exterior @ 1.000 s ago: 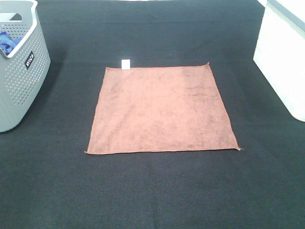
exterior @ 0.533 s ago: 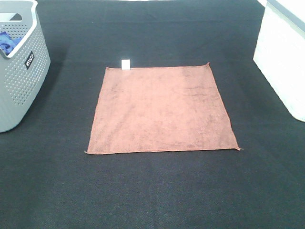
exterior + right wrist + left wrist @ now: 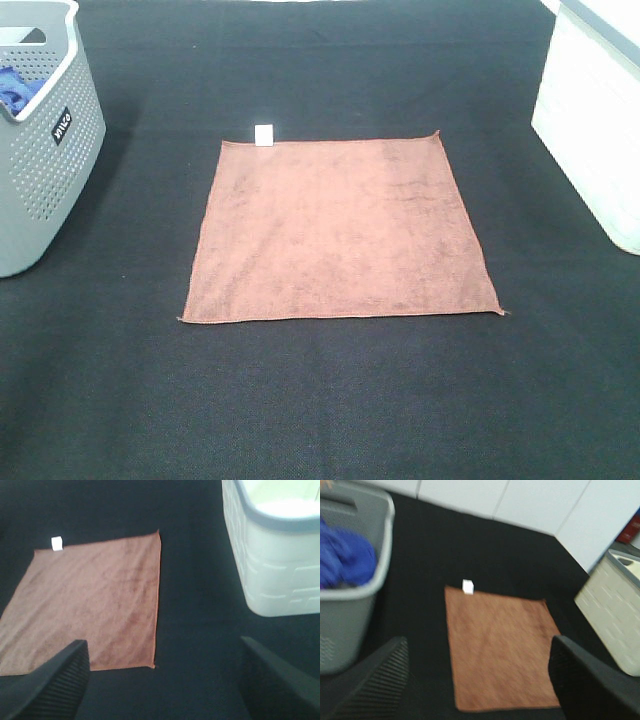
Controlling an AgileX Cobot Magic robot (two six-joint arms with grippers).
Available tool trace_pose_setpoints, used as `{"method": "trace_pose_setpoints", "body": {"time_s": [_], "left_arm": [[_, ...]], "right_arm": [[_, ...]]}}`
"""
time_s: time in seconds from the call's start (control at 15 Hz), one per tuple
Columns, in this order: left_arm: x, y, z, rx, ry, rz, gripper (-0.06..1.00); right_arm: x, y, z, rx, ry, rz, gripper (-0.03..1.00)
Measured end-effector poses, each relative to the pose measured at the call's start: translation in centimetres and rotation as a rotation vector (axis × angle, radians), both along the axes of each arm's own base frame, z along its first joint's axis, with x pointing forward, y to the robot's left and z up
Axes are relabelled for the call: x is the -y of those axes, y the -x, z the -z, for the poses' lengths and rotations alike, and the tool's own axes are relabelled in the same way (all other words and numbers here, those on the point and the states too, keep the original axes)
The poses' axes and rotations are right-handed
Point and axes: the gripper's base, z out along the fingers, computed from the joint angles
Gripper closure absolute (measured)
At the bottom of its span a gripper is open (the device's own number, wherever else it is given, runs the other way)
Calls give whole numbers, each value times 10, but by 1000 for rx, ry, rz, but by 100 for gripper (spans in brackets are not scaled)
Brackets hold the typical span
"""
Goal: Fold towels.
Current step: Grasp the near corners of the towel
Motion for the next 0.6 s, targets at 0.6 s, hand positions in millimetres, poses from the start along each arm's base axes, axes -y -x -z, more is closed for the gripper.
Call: {"method": "trace_pose_setpoints", "body": {"time_s": [0.6], "left_arm": [[35,-130,103,-519,305,212,21]], "right_arm": [[-24,-141,60,-595,-230,-182,21]]}}
